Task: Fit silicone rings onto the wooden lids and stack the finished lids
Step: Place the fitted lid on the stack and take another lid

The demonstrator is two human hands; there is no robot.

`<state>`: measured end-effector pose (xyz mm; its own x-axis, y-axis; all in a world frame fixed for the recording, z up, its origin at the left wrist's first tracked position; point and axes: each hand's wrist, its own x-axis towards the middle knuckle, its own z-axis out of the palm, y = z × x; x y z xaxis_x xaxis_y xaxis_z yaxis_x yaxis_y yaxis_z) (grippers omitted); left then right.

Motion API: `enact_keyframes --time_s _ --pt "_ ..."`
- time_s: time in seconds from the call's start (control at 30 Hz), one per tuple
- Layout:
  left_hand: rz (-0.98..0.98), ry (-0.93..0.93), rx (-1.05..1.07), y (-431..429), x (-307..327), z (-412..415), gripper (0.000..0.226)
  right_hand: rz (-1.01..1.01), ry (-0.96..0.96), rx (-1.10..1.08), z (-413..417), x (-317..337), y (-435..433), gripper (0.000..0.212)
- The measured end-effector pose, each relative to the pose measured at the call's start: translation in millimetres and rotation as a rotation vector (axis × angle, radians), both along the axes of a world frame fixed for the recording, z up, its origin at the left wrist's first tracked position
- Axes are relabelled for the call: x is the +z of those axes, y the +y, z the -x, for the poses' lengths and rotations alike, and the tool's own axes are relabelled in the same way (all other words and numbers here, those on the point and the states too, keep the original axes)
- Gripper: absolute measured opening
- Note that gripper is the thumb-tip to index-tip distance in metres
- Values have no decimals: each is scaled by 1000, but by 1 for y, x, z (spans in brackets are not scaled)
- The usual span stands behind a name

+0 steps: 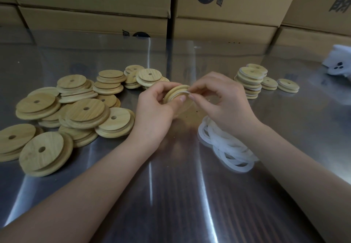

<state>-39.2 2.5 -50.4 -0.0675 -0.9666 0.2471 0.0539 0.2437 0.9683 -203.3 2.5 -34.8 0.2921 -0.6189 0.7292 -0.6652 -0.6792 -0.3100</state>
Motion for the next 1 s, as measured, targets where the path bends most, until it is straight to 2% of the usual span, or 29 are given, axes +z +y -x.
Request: enact_keyframes --time_s 0.2,0.47,1.0 --pt "-63 64 -46 0 0 0 21 28 -9 -27 0 1 1 3" --pt "30 -23 -29 -1 0 -1 27 79 12 -41 0 0 0 3" --pt "90 -81 -18 -2 2 0 26 -13 -55 -69 0 1 1 3"
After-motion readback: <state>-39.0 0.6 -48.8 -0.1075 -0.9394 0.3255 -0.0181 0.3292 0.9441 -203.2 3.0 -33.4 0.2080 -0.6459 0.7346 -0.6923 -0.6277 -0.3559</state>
